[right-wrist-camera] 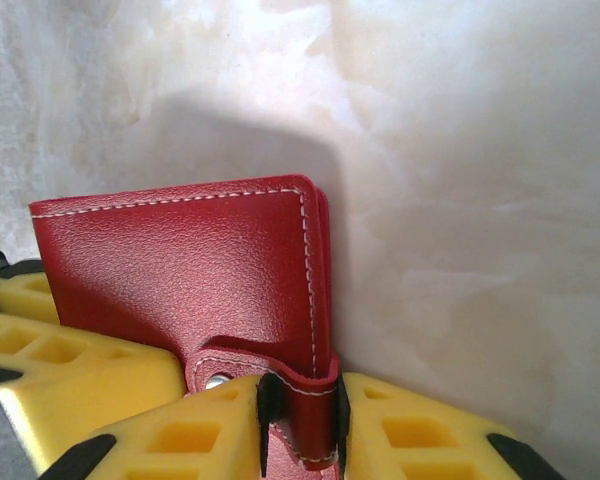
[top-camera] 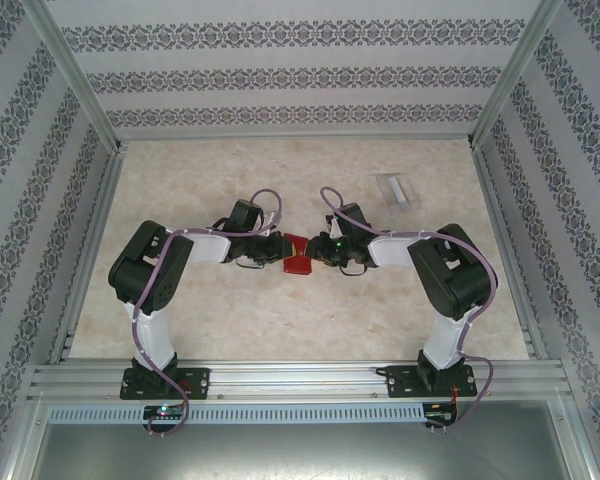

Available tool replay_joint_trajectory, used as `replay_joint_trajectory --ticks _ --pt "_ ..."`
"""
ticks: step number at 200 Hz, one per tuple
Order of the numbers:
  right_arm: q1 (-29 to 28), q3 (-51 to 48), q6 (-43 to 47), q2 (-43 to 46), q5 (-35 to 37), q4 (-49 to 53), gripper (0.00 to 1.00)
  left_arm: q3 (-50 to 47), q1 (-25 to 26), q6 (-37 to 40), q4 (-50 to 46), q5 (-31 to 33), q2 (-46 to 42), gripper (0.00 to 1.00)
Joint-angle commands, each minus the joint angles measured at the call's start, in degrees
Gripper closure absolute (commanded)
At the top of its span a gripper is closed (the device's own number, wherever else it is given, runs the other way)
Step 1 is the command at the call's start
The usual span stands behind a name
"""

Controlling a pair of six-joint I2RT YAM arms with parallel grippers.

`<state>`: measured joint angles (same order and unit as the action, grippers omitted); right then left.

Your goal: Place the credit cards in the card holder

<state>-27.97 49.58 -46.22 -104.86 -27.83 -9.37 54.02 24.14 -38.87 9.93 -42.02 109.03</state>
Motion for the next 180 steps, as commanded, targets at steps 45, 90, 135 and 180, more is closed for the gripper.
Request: replay_joint_trajectory --ticks 45,90,135,180 --pt "-2.03 -1.35 6.26 8.44 5.77 4.54 0.64 -1.08 1.71 -0.83 -5.70 2.49 -8.74 1.00" --pt "-3.87 -1.08 6.09 13.11 6.56 4.72 0.64 0.29 1.76 0.03 -10.12 4.23 -12.04 1.00" --pt "-6.51 1.48 6.73 11.85 7.73 5.10 0.70 -0.06 1.80 -5.06 -4.58 -0.89 -11.44 1.00" --pt "-7.43 1.95 8.14 9.57 10.39 5.87 0.65 -0.50 1.79 -7.65 -0.02 -5.40 -13.88 1.00"
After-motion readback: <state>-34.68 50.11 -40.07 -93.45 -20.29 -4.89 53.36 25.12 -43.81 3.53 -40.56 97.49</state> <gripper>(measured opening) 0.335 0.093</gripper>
